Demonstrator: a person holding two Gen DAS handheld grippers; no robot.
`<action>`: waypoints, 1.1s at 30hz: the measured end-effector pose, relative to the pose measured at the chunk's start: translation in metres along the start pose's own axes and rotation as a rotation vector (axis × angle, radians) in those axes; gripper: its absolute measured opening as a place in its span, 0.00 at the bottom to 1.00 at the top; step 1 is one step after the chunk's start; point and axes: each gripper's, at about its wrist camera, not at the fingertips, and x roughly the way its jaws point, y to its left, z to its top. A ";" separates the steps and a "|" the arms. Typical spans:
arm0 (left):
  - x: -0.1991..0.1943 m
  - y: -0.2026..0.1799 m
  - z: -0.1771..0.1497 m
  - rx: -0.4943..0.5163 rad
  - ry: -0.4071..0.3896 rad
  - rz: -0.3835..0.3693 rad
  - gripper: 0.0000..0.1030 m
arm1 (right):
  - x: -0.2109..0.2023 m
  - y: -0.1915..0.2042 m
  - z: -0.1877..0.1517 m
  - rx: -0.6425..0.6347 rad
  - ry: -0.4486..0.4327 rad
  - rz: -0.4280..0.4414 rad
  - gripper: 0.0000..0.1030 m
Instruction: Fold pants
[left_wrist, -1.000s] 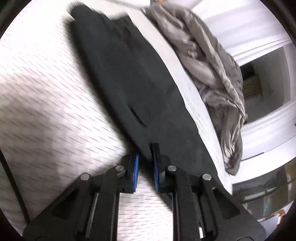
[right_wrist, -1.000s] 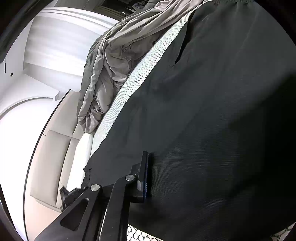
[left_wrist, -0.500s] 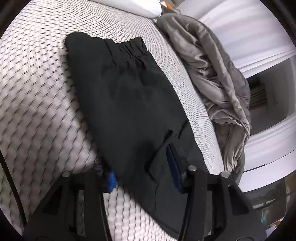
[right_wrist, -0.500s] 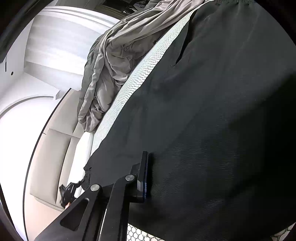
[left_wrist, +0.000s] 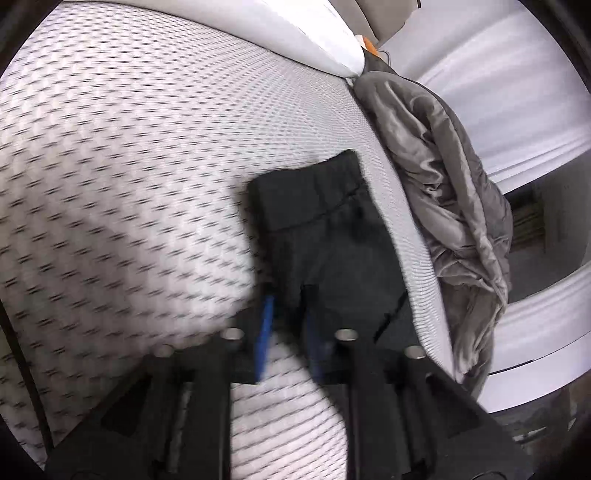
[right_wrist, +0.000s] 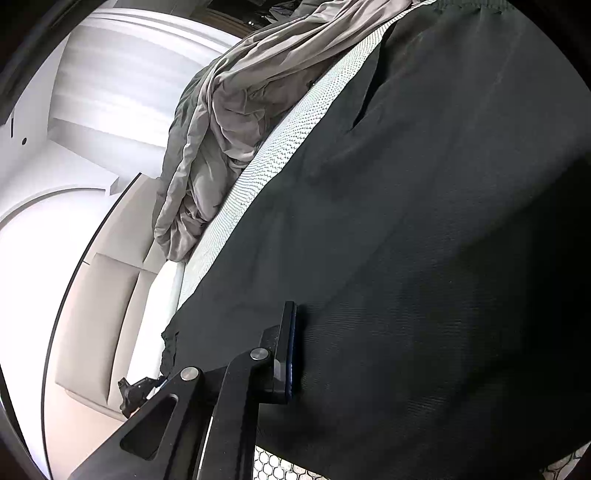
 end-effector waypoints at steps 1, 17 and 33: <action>0.006 -0.004 0.004 -0.014 0.005 -0.020 0.38 | 0.000 0.000 0.000 -0.001 0.000 0.000 0.11; -0.021 0.000 -0.009 -0.004 -0.082 0.106 0.28 | -0.001 -0.001 0.000 -0.017 0.018 -0.001 0.14; -0.024 -0.128 -0.170 0.389 0.105 -0.051 0.54 | -0.146 -0.091 0.026 0.130 -0.173 -0.060 0.33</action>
